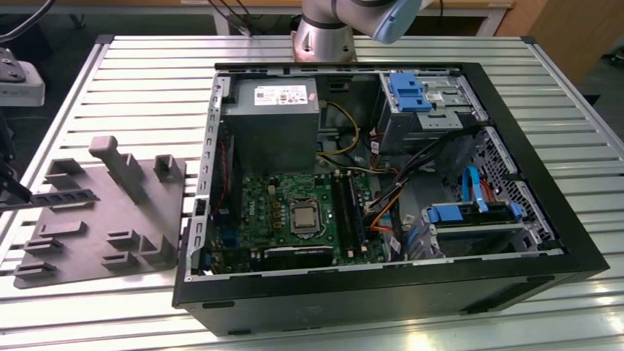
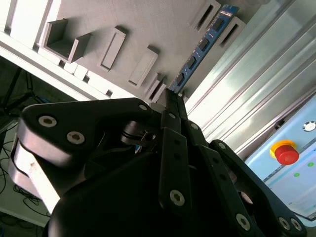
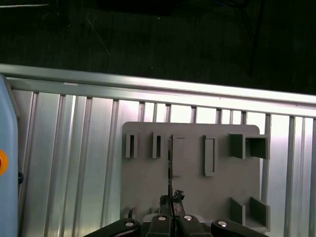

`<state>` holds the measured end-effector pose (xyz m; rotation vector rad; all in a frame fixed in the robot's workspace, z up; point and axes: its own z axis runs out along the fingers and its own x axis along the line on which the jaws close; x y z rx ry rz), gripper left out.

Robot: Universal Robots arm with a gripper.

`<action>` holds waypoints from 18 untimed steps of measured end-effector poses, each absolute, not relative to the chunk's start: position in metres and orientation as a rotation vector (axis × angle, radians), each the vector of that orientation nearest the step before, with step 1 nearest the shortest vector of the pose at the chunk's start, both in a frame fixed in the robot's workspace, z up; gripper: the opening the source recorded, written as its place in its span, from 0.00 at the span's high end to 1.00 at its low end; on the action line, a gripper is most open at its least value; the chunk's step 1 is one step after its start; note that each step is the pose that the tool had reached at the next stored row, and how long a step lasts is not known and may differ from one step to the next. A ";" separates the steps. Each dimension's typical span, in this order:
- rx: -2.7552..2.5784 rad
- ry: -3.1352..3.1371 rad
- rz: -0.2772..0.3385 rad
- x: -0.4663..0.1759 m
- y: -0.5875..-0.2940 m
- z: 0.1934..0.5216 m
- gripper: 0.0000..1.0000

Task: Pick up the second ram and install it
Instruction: 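Pick up the second ram and move it above second insertion slot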

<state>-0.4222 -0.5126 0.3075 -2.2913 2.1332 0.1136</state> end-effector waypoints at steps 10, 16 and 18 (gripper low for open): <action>-2.289 2.131 0.118 -0.422 -0.513 0.314 0.89; -2.287 2.129 0.122 -0.422 -0.513 0.317 0.89; -2.286 2.128 0.124 -0.422 -0.513 0.319 0.89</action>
